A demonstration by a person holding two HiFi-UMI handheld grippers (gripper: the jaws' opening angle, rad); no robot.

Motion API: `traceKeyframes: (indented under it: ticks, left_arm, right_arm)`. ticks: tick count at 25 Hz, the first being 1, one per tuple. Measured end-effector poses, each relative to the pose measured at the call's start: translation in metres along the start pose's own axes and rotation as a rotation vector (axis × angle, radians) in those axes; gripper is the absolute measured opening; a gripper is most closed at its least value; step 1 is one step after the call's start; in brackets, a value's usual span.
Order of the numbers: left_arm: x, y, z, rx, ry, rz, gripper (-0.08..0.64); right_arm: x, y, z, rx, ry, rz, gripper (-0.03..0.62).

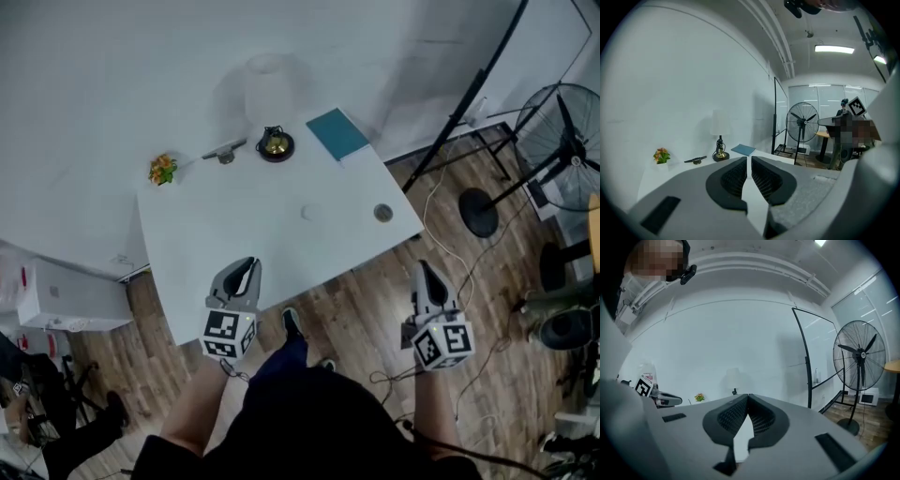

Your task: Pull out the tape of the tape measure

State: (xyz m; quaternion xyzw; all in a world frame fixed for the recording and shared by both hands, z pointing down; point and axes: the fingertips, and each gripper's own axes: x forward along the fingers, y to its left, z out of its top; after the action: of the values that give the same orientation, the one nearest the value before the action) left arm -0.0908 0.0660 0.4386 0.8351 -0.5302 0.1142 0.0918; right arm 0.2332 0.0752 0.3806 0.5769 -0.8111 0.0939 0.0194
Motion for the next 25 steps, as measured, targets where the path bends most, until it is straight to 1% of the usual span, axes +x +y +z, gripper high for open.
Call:
traceKeyframes:
  ticks: [4,8,11,13,16,19,22,25]
  left_arm:
    - [0.062,0.022,-0.013,-0.034,0.041,-0.08,0.031]
    - [0.114,0.031,-0.027,-0.023,0.075,-0.162,0.039]
    - [0.14,0.03,-0.04,-0.014,0.12,-0.209,0.115]
    - [0.151,0.027,-0.051,-0.021,0.156,-0.23,0.136]
    - [0.17,0.023,-0.066,-0.025,0.197,-0.242,0.135]
    - [0.194,0.019,-0.082,-0.022,0.231,-0.233,0.135]
    - [0.22,0.012,-0.101,0.001,0.277,-0.225,0.135]
    - [0.244,0.005,-0.123,0.019,0.34,-0.222,0.132]
  right_arm:
    - [0.047,0.0,0.015,-0.061,0.027,-0.025,0.006]
    - [0.09,0.004,0.024,-0.114,0.041,-0.04,0.01]
    - [0.112,0.005,0.02,-0.123,0.06,-0.028,0.065]
    - [0.123,0.004,0.015,-0.116,0.078,-0.016,0.103]
    - [0.139,-0.002,0.007,-0.105,0.096,0.003,0.11]
    - [0.155,-0.008,-0.006,-0.091,0.119,0.044,0.103]
    - [0.164,-0.018,-0.016,-0.081,0.142,0.081,0.094]
    - [0.168,-0.038,-0.023,-0.064,0.158,0.096,0.087]
